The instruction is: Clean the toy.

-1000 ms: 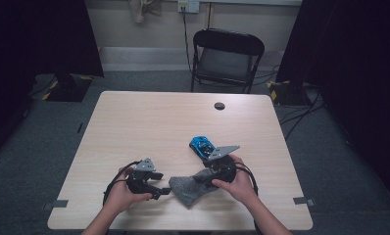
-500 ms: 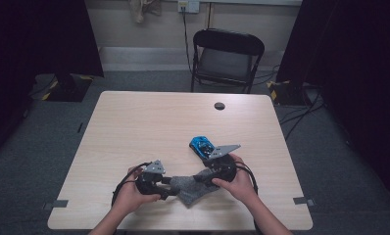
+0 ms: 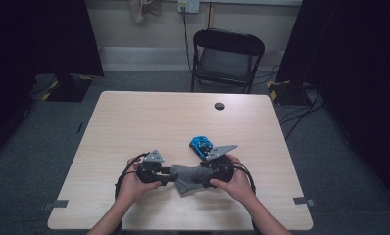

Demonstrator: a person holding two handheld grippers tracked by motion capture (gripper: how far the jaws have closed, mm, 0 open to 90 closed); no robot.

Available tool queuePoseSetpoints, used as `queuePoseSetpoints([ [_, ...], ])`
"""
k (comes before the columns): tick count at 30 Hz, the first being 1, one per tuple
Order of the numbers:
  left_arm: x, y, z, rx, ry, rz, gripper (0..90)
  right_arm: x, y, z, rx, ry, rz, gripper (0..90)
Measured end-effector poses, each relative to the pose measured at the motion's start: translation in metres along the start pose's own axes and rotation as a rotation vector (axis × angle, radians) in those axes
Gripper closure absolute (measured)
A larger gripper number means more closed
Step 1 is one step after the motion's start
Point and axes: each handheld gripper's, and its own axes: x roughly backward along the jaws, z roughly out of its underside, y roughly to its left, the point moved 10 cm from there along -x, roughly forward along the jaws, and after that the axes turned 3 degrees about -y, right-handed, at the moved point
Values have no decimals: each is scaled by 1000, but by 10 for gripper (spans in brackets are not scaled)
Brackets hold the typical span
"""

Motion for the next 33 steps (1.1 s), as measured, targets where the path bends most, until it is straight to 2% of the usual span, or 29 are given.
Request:
queuePoseSetpoints([
  [3, -1, 0, 0, 8, -4, 6, 585, -1, -2, -4, 9, -12, 10, 255],
  [7, -2, -1, 0, 18, -9, 23, 580, -6, -4, -4, 10, 1, 5, 257],
  [11, -2, 1, -2, 22, -18, 20, 580, -16, -2, 2, 7, 26, -5, 263],
  [20, -2, 2, -6, 24, -40, 20, 547, -24, -5, 17, 47, 68, 35, 309],
  [24, 0, 2, -5, 24, -36, 23, 401, -27, -6, 22, 97, 82, 82, 373],
  [26, 3, 3, -4, 5, -35, 22, 374, -27, -7, 23, 98, 88, 102, 434],
  [27, 4, 3, -4, 9, -37, 20, 345, -27, -8, 22, 98, 91, 114, 459],
  [31, 10, 7, -8, 4, -61, 14, 338, -26, -10, 22, 89, 93, 143, 605],
  [32, 12, 6, -9, -2, -71, 25, 372, -25, -10, 22, 83, 93, 148, 636],
  [33, 14, 4, -11, 13, -78, 45, 408, -25, -11, 22, 76, 95, 152, 653],
])
